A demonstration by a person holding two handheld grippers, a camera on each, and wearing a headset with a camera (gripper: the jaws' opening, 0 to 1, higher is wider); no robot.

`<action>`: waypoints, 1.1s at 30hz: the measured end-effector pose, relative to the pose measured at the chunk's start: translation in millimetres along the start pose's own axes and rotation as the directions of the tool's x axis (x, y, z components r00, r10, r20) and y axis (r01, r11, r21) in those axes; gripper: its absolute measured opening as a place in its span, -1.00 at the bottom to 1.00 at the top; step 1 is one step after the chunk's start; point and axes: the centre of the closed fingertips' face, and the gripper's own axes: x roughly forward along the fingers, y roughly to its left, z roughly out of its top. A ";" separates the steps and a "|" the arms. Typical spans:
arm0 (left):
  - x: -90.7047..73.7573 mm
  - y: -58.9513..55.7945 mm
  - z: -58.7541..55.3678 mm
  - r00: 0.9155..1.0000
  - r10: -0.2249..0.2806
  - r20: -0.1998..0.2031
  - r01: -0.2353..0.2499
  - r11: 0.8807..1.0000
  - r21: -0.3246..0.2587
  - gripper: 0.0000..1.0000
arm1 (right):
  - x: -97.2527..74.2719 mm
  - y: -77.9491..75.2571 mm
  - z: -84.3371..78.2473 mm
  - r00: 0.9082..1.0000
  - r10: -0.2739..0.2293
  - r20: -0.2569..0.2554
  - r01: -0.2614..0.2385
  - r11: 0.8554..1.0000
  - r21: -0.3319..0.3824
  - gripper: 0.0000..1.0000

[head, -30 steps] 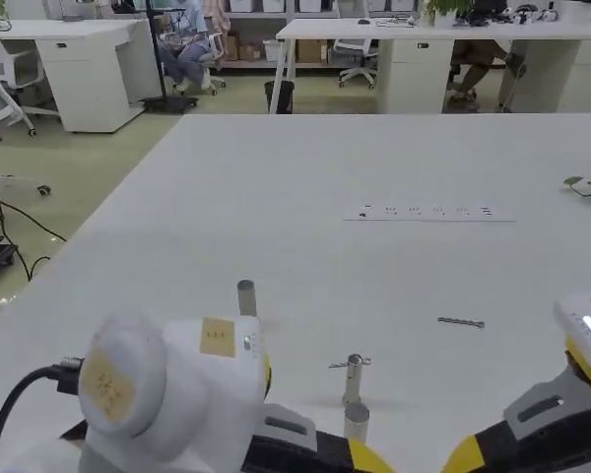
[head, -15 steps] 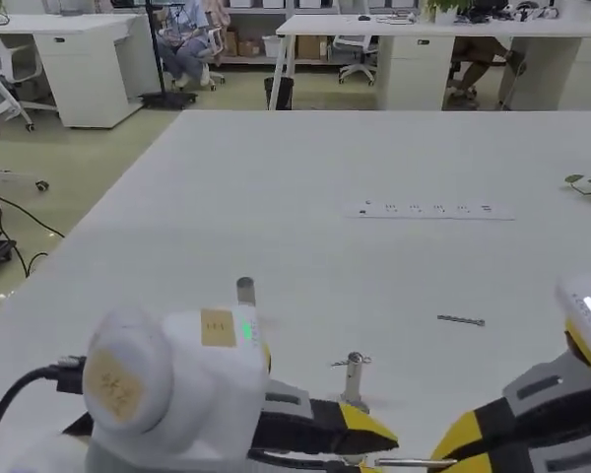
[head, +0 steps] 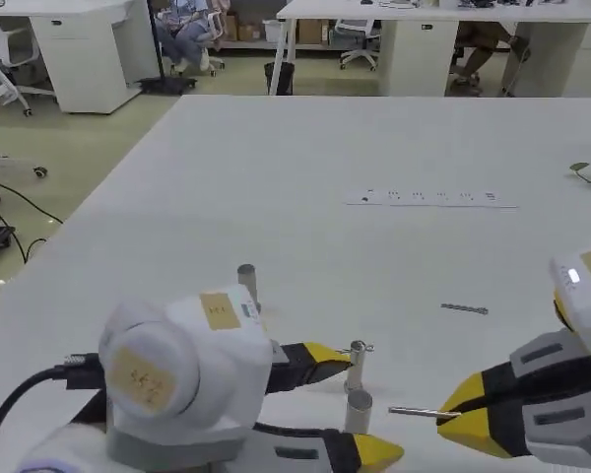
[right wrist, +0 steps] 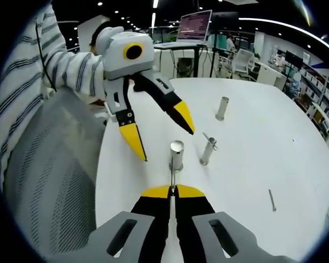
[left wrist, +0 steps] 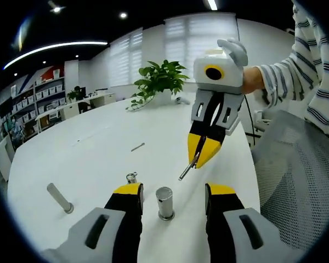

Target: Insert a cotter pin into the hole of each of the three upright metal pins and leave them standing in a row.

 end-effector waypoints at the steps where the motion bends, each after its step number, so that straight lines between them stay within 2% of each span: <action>1: 0.8 1.2 -2.2 1.000 0.003 -0.005 -0.003 1.000 -0.004 -0.14 | 0.2 -1.4 -0.9 1.000 -0.004 0.000 0.004 1.000 0.010 -0.93; 5: 4.4 4.4 -12.4 1.000 0.005 -0.025 -0.006 1.000 -0.027 -0.17 | -0.1 -3.2 -0.8 1.000 -0.003 0.003 0.003 1.000 0.023 -0.93; 13: 10.1 7.0 -28.3 0.999 0.000 -0.032 -0.003 0.996 -0.090 -0.22 | 2.8 -5.2 -6.5 1.000 -0.003 -0.020 0.004 0.999 0.052 -0.93; 14: 11.2 6.4 -31.4 0.999 0.000 -0.035 -0.004 0.992 -0.127 -0.23 | 3.3 -4.7 -6.3 1.000 0.000 -0.020 0.001 0.999 0.054 -0.93; 20: 17.8 5.4 -42.8 0.999 0.001 -0.051 -0.008 0.990 -0.142 -0.34 | 7.2 -3.6 -6.7 1.000 0.013 -0.025 -0.011 0.998 0.069 -0.93; 28: 21.9 7.6 -46.0 0.999 0.009 -0.045 -0.017 0.985 -0.169 -0.45 | 10.5 -2.0 -2.9 1.000 0.027 -0.017 -0.026 0.997 0.071 -0.93; 33: 23.0 8.8 -45.9 0.999 0.013 -0.049 -0.020 0.988 -0.150 -0.65 | 11.2 -1.4 0.7 0.999 0.034 -0.005 -0.033 0.997 0.075 -0.93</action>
